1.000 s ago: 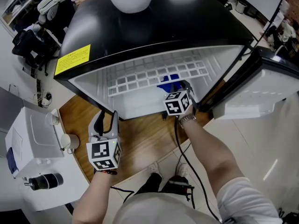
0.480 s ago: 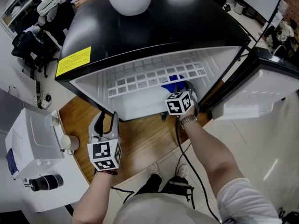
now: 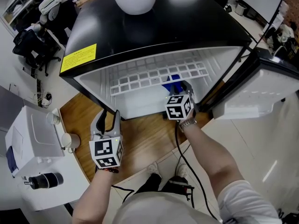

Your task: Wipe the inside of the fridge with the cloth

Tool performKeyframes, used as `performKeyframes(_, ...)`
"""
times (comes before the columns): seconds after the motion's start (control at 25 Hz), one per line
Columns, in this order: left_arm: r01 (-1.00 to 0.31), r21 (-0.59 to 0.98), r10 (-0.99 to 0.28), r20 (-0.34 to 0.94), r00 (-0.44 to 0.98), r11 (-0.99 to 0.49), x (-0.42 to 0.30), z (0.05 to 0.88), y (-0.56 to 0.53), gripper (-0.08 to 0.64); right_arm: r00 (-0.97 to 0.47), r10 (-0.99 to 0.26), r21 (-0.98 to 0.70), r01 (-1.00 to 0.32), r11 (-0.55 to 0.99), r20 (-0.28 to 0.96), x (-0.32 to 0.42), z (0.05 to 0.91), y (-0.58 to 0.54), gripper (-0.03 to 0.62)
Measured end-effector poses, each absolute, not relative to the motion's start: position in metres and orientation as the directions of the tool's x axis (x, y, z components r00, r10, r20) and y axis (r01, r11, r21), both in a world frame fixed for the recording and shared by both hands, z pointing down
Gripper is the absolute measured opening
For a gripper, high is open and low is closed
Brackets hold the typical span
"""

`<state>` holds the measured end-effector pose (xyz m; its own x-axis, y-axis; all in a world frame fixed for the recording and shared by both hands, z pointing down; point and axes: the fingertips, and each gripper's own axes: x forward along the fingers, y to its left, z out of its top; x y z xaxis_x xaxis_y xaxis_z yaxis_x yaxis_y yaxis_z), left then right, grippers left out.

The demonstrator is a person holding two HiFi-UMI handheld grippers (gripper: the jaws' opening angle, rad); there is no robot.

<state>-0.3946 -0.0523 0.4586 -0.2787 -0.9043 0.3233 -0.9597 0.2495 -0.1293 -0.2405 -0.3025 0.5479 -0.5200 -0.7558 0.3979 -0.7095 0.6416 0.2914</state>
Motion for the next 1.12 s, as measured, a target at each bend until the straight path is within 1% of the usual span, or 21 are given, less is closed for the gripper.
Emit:
performKeyframes(0.32,-0.962,-0.127,-0.907,0.324,-0.27,0.242,-0.393,0.458,-0.052,0.166,-0.665,-0.655,0.211,-0.626,0.751,0.358,-0.287,0.525,-0.239,0.069)
performKeyframes(0.8,-0.966,-0.12,-0.913,0.317,-0.255,0.228,-0.392,0.457,-0.051,0.164,-0.844,-0.444,0.099,-0.436,0.895,0.301,-0.349,0.487,-0.135,0.069)
performKeyframes(0.96,-0.968,-0.122,-0.914,0.32,-0.25,0.221,-0.393,0.457,-0.05,0.164,-0.871,-0.375,0.068,-0.373,0.925,0.318,-0.362,0.493,-0.11,0.069)
performKeyframes(1.12,-0.967,-0.138,-0.913,0.324,-0.25,0.216,-0.393,0.459,-0.049,0.164,-0.866,-0.324,0.059,-0.327,0.943,0.381,-0.369,0.522,-0.095,0.069)
